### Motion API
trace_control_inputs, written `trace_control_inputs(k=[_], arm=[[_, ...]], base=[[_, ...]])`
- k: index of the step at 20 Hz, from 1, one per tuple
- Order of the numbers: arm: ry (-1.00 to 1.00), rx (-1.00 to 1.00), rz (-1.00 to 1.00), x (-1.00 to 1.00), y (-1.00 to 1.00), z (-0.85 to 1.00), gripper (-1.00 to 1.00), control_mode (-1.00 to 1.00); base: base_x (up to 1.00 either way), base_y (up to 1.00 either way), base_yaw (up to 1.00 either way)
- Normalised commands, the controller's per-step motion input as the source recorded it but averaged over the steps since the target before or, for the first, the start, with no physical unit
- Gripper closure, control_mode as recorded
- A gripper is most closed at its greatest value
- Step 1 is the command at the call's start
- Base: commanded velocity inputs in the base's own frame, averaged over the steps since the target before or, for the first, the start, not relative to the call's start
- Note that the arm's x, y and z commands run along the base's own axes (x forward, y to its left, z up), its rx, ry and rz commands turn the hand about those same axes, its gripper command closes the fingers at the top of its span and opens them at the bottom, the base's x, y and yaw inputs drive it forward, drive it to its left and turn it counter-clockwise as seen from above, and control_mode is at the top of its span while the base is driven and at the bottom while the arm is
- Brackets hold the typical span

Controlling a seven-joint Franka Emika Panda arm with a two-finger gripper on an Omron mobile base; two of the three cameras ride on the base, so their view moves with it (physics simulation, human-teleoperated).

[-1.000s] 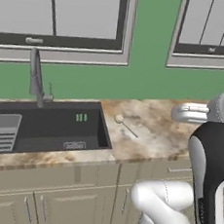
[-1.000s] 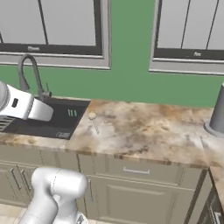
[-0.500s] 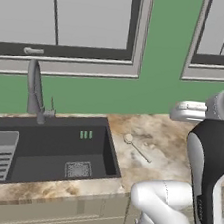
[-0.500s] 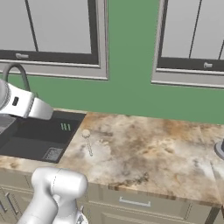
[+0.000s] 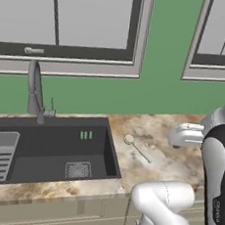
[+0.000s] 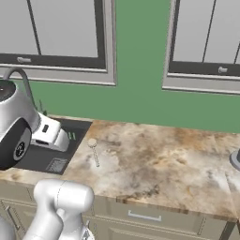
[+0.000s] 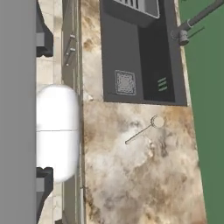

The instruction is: Grab the spray bottle from the cabinet, then place it next to the cutting board for sanitizing. Then grab the dish brush from the countertop next to the sink and place it next to the cutting board.

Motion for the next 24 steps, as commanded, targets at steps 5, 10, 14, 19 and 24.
trace_control_inputs(k=[5, 10, 14, 19, 24], arm=[[0.24, -0.09, 0.01, 0.93, 0.16, -0.94, -1.00, -1.00], [0.12, -0.05, 0.00, 0.82, 0.04, -0.44, -1.00, -1.00], [0.07, 0.00, 0.02, 0.37, -0.12, -0.31, -1.00, -1.00], [0.13, 0.00, 0.03, 0.41, -0.02, -0.42, -1.00, -1.00], [0.07, -0.07, 0.01, 0.48, 0.00, -0.48, -1.00, -1.00]], base=[[0.00, 0.00, 0.00], [0.00, 0.00, 0.00], [0.00, 0.00, 0.00], [0.00, 0.00, 0.00], [0.00, 0.00, 0.00]])
